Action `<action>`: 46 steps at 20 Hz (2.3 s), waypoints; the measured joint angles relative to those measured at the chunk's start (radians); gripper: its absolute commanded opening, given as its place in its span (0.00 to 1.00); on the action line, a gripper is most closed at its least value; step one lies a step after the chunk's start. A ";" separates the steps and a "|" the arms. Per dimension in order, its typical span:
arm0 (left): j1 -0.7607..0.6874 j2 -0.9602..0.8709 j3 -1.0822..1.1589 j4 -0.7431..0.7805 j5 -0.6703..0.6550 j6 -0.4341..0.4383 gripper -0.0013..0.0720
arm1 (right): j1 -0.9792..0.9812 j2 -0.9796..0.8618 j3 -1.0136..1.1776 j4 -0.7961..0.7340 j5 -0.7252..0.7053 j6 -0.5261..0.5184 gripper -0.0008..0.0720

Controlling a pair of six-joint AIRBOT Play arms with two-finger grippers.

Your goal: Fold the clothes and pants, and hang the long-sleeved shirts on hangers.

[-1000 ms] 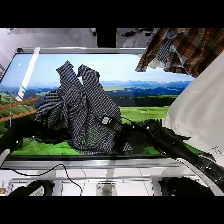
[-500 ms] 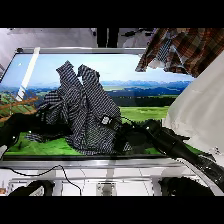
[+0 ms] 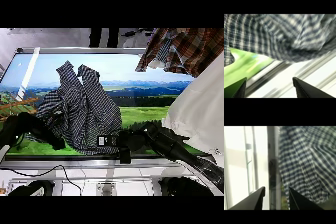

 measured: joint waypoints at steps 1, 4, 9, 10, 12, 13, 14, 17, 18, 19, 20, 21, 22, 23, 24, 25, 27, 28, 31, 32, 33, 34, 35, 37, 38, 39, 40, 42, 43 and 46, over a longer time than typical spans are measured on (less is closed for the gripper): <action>-0.015 0.000 0.000 0.021 -0.008 0.041 0.98 | 0.001 -0.002 0.000 0.008 0.013 -0.019 0.51; -0.069 0.000 0.000 0.060 -0.060 0.146 0.98 | 0.003 -0.026 -0.001 0.025 0.071 -0.060 0.51; -0.164 0.000 0.000 0.089 -0.124 0.283 0.97 | 0.003 -0.121 -0.001 0.037 0.121 -0.081 0.48; -0.180 0.000 0.000 0.098 -0.130 0.305 0.97 | 0.003 -0.135 -0.001 0.041 0.127 -0.083 0.48; -0.211 0.002 0.000 0.107 -0.139 0.343 0.97 | 0.003 -0.154 -0.001 0.049 0.140 -0.085 0.48; -0.225 0.003 0.000 0.112 -0.144 0.358 0.97 | 0.003 -0.160 -0.001 0.053 0.145 -0.087 0.47; -0.239 0.003 0.000 0.115 -0.150 0.368 0.91 | 0.003 -0.166 -0.001 0.056 0.152 -0.087 0.45; -0.274 0.003 0.000 0.120 -0.180 0.386 0.35 | 0.003 -0.192 -0.001 0.070 0.166 -0.088 0.46; -0.285 0.002 -0.001 0.119 -0.187 0.390 0.09 | 0.003 -0.198 -0.001 0.075 0.170 -0.088 0.46; -0.293 -0.002 -0.003 0.120 -0.192 0.394 0.09 | 0.003 -0.204 -0.001 0.079 0.172 -0.088 0.46; -0.301 -0.005 -0.006 0.121 -0.192 0.394 0.09 | 0.003 -0.207 -0.001 0.082 0.173 -0.087 0.46; -0.306 -0.009 -0.008 0.121 -0.195 0.396 0.09 | 0.003 -0.208 0.000 0.083 0.173 -0.084 0.46; -0.309 -0.010 -0.009 0.128 -0.197 0.396 0.09 | 0.003 -0.208 0.005 0.081 0.169 -0.074 0.46; -0.313 -0.007 -0.010 0.136 -0.198 0.394 0.08 | 0.002 -0.203 0.014 0.071 0.156 -0.060 0.46; -0.315 0.002 -0.009 0.143 -0.198 0.391 0.08 | 0.001 -0.197 0.024 0.054 0.137 -0.049 0.46; -0.316 0.015 -0.005 0.152 -0.199 0.388 0.08 | 0.000 -0.186 0.034 0.033 0.121 -0.039 0.46; -0.318 0.051 0.002 0.170 -0.203 0.382 0.08 | -0.002 -0.163 0.045 0.001 0.108 -0.027 0.46; -0.319 0.070 0.005 0.180 -0.206 0.383 0.08 | -0.006 -0.156 0.048 -0.003 0.103 -0.022 0.46; -0.320 0.123 0.008 0.202 -0.211 0.414 0.10 | -0.032 -0.145 0.037 -0.011 0.080 -0.016 0.46; -0.320 0.136 0.009 0.204 -0.212 0.422 0.14 | -0.048 -0.143 0.026 -0.024 0.072 -0.017 0.46; -0.320 0.146 0.009 0.207 -0.212 0.435 0.21 | -0.066 -0.141 0.014 -0.031 0.066 -0.025 0.46; -0.320 0.152 0.010 0.210 -0.214 0.439 0.22 | -0.086 -0.140 0.003 -0.035 0.063 -0.033 0.46; -0.320 0.157 0.010 0.217 -0.219 0.444 0.22 | -0.108 -0.140 -0.008 -0.037 0.057 -0.040 0.46; -0.320 0.163 0.010 0.265 -0.250 0.451 0.23 | -0.145 -0.137 -0.022 -0.038 0.057 -0.054 0.46; -0.320 0.166 0.010 0.301 -0.278 0.455 0.40 | -0.158 -0.137 -0.026 -0.029 0.059 -0.058 0.42; -0.320 0.166 0.010 0.332 -0.312 0.457 0.77 | -0.170 -0.137 -0.030 -0.016 0.065 -0.062 0.29; -0.320 0.165 0.010 0.355 -0.346 0.459 0.97 | -0.176 -0.137 -0.031 -0.004 0.070 -0.063 0.18; -0.320 0.152 0.010 0.349 -0.396 0.460 0.97 | -0.187 -0.139 -0.034 0.022 0.079 -0.068 0.16; -0.320 0.142 0.008 0.329 -0.408 0.460 0.97 | -0.190 -0.139 -0.035 0.028 0.081 -0.069 0.16; -0.323 0.112 -0.009 0.293 -0.412 0.460 0.97 | -0.194 -0.140 -0.037 0.046 0.089 -0.072 0.32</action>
